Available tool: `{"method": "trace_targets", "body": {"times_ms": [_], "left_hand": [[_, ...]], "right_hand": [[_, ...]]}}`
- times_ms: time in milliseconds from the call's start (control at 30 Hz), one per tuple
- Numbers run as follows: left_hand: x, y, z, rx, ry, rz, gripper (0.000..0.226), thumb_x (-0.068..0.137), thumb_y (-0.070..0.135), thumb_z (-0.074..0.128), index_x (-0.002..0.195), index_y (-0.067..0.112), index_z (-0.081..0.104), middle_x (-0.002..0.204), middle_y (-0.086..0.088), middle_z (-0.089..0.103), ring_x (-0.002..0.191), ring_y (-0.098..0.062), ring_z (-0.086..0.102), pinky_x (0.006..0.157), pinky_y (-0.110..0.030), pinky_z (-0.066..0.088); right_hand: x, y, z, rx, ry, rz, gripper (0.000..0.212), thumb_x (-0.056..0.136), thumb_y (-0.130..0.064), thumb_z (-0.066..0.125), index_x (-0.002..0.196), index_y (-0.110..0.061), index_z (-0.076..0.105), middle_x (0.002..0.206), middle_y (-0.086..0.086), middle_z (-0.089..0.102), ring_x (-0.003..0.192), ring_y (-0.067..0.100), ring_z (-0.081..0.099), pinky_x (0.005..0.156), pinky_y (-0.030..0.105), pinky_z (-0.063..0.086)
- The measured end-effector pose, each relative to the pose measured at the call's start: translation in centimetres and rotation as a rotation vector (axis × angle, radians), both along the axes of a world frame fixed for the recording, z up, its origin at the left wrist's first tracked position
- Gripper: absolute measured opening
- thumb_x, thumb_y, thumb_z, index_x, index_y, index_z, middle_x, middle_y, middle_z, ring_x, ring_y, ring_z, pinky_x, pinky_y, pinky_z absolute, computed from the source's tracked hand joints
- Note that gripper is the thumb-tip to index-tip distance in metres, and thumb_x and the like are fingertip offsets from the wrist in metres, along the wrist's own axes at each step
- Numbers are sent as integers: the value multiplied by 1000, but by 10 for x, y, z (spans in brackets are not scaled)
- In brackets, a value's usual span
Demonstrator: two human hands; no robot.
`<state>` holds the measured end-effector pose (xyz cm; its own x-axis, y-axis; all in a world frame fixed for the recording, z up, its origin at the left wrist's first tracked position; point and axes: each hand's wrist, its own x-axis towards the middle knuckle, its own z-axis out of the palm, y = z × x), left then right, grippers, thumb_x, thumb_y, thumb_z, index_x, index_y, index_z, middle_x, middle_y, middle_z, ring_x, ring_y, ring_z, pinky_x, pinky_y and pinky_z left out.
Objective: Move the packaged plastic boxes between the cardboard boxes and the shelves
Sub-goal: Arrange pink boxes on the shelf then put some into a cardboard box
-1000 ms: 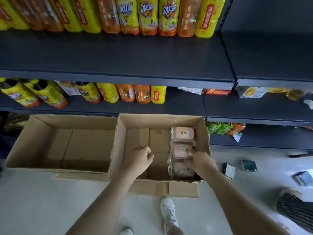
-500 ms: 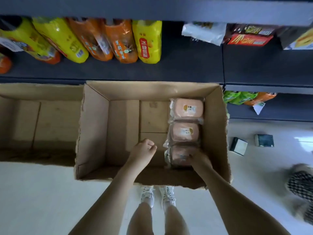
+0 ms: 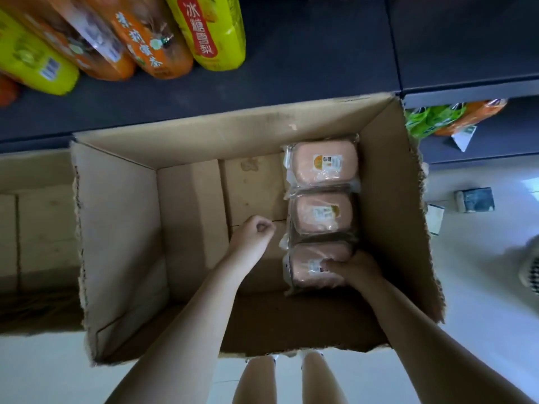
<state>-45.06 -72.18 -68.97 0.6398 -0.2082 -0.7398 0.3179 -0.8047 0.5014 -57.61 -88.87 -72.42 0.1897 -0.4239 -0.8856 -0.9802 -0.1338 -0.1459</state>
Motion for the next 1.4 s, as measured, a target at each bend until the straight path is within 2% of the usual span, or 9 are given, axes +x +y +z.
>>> {"method": "trace_targets", "body": {"times_ms": [133,433,667,900,967,1067,1167,1267,1400], "left_hand": [[21,-26,0,-42,-25,66,19,94,25,54,106,13,62,110,-4,64,103,-21,59,86,-30,46],[56,-87,-18,-122,-20,260,31,87,29,62,103,3,61,93,-6,63,85,-22,58,63,-25,37],[63,-90,-41,-201,35,316,57,76,42,74,118,7,57,113,-6,66,98,-22,63,81,-31,50],[54,-72,-30,-224,-28,346,50,85,33,67,121,2,51,104,-4,58,73,-11,54,51,-11,44],[50,-57,-22,-249,4,343,33,88,32,64,98,1,59,80,-5,60,61,-12,51,41,-8,39],[41,-27,-1,-267,-8,373,24,90,29,61,73,12,55,63,-1,52,59,-16,46,47,-11,39],[35,7,26,-255,-62,417,20,88,28,64,73,19,55,70,2,55,69,-16,50,63,-23,40],[32,36,70,-226,-129,402,18,88,29,64,87,15,52,84,-1,55,78,-17,50,62,-23,34],[32,62,153,-218,-245,363,22,92,32,58,95,13,50,79,5,50,79,-19,50,61,-22,34]], "right_hand": [[0,-2,25,-82,-19,-17,90,60,-51,82,132,-7,48,131,12,56,120,29,55,95,32,45],[-15,7,71,-194,-205,-241,84,71,-57,72,133,-6,46,121,11,61,113,29,57,91,29,42],[-14,7,59,-216,-218,-265,90,68,-64,69,135,-9,43,121,10,58,110,28,57,93,34,46],[-12,4,66,-267,-362,-313,71,74,-51,71,122,-2,51,109,12,64,101,29,61,75,25,40],[-12,3,73,-266,-421,-347,66,74,-49,72,119,-3,55,105,9,66,97,27,62,75,26,42],[-8,3,88,-269,-478,-395,58,75,-48,72,112,-5,58,98,6,66,91,24,63,76,29,46],[-2,5,111,-218,-550,-432,50,74,-48,75,101,-9,60,89,2,67,82,22,65,71,33,51],[7,6,142,-121,-608,-529,39,74,-40,78,92,-11,60,88,8,66,81,25,63,73,36,51],[29,6,204,-65,-679,-666,35,78,-22,76,105,-6,62,92,10,66,78,23,63,69,31,50]]}}
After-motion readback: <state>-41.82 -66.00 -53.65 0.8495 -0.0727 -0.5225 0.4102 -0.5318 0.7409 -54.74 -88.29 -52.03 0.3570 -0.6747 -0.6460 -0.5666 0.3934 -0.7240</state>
